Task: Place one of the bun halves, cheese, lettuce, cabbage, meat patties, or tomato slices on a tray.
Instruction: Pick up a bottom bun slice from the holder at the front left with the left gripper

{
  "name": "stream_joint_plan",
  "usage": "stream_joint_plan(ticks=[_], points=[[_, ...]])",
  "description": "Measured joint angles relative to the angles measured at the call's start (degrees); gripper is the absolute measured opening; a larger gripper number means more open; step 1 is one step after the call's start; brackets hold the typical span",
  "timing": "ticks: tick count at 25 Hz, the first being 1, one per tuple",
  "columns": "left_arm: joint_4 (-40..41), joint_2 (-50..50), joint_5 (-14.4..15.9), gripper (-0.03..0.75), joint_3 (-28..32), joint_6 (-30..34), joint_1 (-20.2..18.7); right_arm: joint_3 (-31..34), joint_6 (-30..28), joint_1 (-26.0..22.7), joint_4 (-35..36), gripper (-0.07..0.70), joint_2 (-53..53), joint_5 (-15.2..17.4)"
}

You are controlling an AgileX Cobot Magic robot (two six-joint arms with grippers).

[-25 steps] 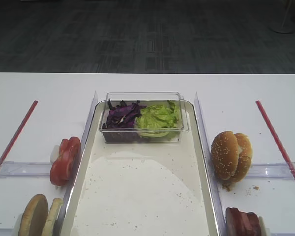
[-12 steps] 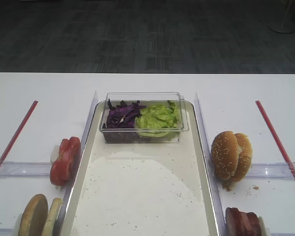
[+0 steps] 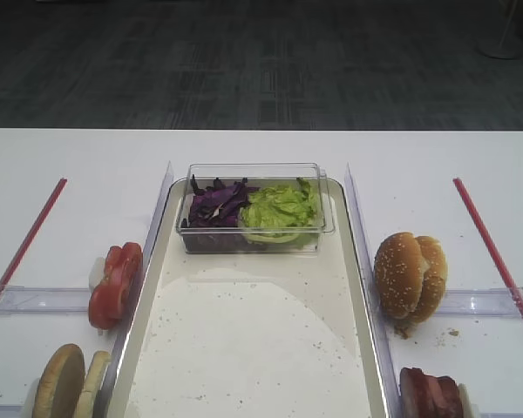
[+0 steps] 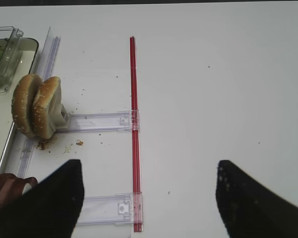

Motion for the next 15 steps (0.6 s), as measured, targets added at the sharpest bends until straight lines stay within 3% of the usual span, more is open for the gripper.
stream_joint_plan(ticks=[15], points=[[1.3,22.4,-0.9,0.492,-3.7,0.0,0.0,0.0,0.0,0.0,0.0,0.571,0.0,0.0]])
